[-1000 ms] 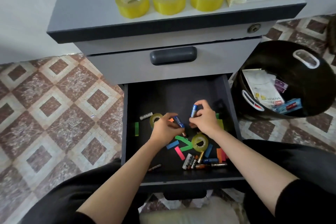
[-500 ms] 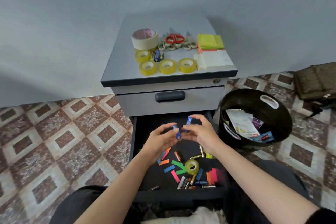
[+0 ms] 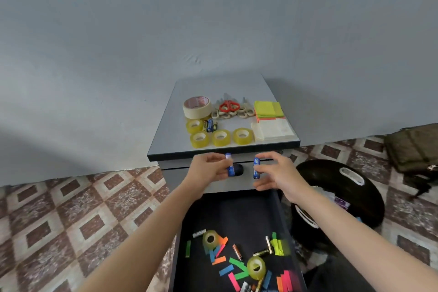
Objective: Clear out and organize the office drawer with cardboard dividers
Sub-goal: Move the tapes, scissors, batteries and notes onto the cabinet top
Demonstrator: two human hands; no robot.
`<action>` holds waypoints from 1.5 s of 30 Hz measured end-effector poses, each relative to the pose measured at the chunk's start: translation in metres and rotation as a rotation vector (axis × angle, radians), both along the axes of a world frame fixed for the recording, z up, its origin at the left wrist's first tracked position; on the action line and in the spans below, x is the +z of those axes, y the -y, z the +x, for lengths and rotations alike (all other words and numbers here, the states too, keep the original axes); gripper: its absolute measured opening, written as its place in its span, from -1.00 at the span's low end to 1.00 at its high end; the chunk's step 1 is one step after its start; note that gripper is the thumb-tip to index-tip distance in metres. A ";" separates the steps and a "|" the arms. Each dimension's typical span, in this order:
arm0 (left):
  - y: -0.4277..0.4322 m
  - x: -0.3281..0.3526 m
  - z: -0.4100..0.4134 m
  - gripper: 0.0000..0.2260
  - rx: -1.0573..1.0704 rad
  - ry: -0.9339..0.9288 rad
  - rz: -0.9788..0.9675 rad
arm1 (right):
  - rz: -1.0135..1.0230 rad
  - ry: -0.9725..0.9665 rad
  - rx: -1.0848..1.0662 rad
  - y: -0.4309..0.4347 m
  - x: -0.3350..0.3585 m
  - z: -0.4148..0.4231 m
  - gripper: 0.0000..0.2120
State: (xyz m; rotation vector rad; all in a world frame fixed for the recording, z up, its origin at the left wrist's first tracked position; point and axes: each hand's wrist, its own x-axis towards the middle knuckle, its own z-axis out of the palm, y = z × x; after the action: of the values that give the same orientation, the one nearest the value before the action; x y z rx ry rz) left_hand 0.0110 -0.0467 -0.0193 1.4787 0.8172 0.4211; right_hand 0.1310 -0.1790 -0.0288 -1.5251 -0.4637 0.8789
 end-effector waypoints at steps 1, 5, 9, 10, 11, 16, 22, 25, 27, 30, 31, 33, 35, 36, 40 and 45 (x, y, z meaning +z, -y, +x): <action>-0.006 0.010 0.007 -0.84 0.005 0.003 0.021 | 0.002 0.025 -0.006 -0.002 0.006 0.005 -0.78; -0.034 0.040 0.040 -0.81 0.050 -0.088 0.175 | 0.010 0.104 -0.015 -0.010 0.019 0.022 -0.80; -0.067 0.047 0.073 -0.84 0.114 -0.240 0.470 | 0.009 0.130 0.000 -0.014 0.022 0.036 -0.84; -0.074 0.048 0.080 -0.86 0.107 -0.276 0.529 | 0.005 0.134 0.005 -0.014 0.022 0.040 -0.84; -0.080 0.049 0.086 -0.87 0.096 -0.307 0.569 | 0.003 0.139 0.008 -0.014 0.022 0.043 -0.85; -0.103 0.053 0.114 -0.89 0.054 -0.388 0.624 | 0.016 0.128 -0.005 -0.013 0.018 0.062 -0.86; -0.115 0.048 0.123 -0.92 -0.010 -0.484 0.609 | -0.003 0.127 0.014 -0.009 0.008 0.072 -0.84; -0.117 0.045 0.125 -0.89 -0.035 -0.505 0.634 | -0.002 0.119 0.016 -0.010 0.005 0.073 -0.83; -0.119 0.042 0.127 -0.87 -0.048 -0.523 0.642 | -0.003 0.111 0.019 -0.012 0.001 0.073 -0.82; -0.119 0.039 0.129 -0.94 -0.069 -0.562 0.682 | -0.011 0.108 0.019 -0.013 -0.003 0.072 -0.80; -0.119 0.038 0.129 -0.91 -0.075 -0.574 0.699 | -0.012 0.105 0.017 -0.014 -0.003 0.072 -0.80; -0.119 0.036 0.129 -0.83 -0.083 -0.597 0.736 | -0.015 0.106 0.020 -0.014 -0.004 0.071 -0.79; -0.119 0.036 0.129 -0.79 -0.073 -0.607 0.755 | -0.018 0.110 0.023 -0.014 -0.004 0.071 -0.78; -0.120 0.035 0.128 -0.79 -0.067 -0.610 0.756 | -0.018 0.110 0.023 -0.013 -0.004 0.071 -0.78; -0.122 0.034 0.123 -0.88 -0.043 -0.597 0.758 | -0.022 0.107 0.021 -0.013 -0.001 0.070 -0.80; -0.123 0.038 0.114 -0.97 0.020 -0.510 0.773 | -0.034 0.121 0.034 -0.018 0.007 0.064 -0.80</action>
State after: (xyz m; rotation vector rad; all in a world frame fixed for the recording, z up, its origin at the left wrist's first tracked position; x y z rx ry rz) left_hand 0.1254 0.0760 0.0187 2.3576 1.1390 0.3982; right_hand 0.1949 -0.1611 -0.0221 -1.6109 -0.5667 0.8278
